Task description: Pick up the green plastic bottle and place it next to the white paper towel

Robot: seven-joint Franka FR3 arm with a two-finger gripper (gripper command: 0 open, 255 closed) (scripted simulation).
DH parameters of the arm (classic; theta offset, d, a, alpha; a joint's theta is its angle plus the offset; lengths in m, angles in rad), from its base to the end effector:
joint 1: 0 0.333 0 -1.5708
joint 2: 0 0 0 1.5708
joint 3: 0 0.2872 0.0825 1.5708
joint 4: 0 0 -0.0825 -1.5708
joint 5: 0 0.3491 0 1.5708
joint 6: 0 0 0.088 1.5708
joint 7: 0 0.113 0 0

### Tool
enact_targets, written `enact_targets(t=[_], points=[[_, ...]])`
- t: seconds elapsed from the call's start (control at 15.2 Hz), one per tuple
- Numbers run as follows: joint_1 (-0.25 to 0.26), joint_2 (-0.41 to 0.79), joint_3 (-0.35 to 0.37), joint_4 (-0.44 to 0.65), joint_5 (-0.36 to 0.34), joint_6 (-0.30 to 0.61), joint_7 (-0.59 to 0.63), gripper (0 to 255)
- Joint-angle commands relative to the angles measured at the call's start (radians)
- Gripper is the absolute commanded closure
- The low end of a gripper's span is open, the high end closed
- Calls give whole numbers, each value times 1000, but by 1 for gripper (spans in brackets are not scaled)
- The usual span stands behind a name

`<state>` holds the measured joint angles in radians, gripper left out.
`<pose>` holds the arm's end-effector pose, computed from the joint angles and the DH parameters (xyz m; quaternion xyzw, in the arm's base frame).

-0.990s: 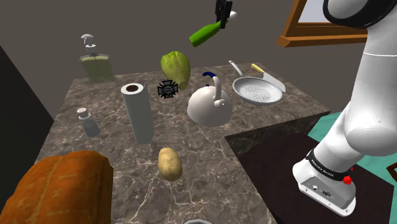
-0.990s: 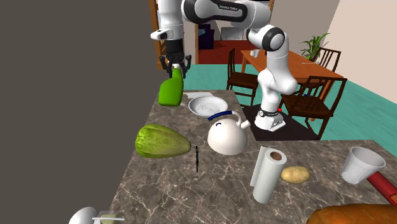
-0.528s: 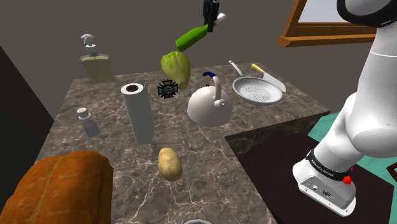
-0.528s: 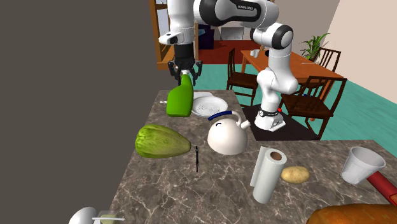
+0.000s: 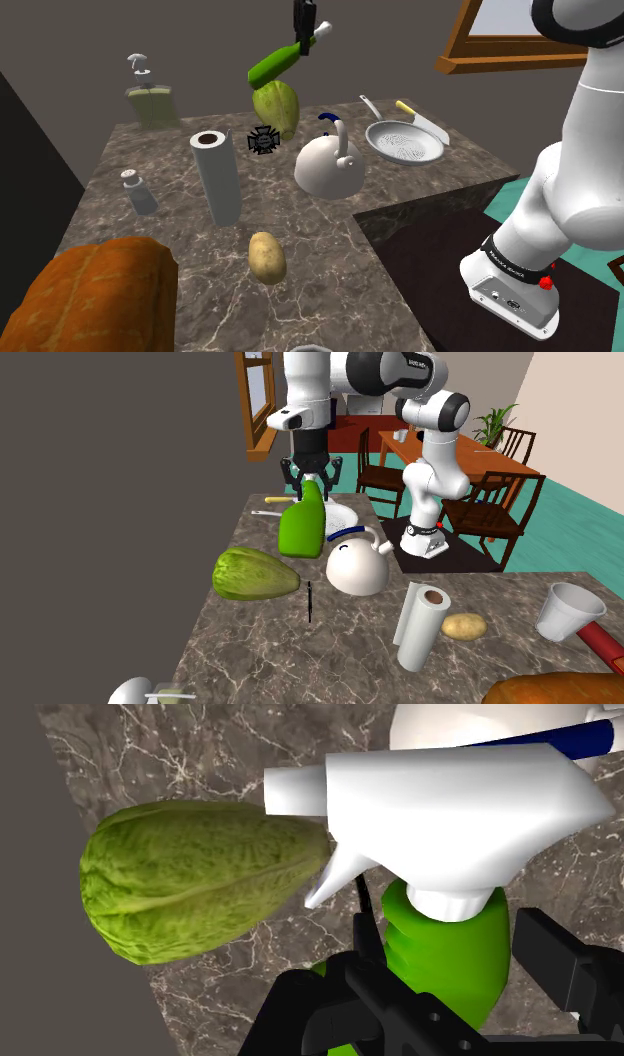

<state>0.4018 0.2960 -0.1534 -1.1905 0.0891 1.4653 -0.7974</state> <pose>0.5638 0.1696 0.5821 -0.8624 -0.5056 0.0028 0.0237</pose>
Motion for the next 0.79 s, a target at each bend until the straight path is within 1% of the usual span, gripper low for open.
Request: enact_targets(t=[0.0, 0.2, 0.4, 0.73], points=[[29, 20, 16, 30, -1, -7, 47, 255], [70, 56, 36, 85, -3, -22, 110, 255], [110, 108, 56, 163, -4, -46, 173, 255], [170, 235, 82, 367, -4, -117, 267, 255]])
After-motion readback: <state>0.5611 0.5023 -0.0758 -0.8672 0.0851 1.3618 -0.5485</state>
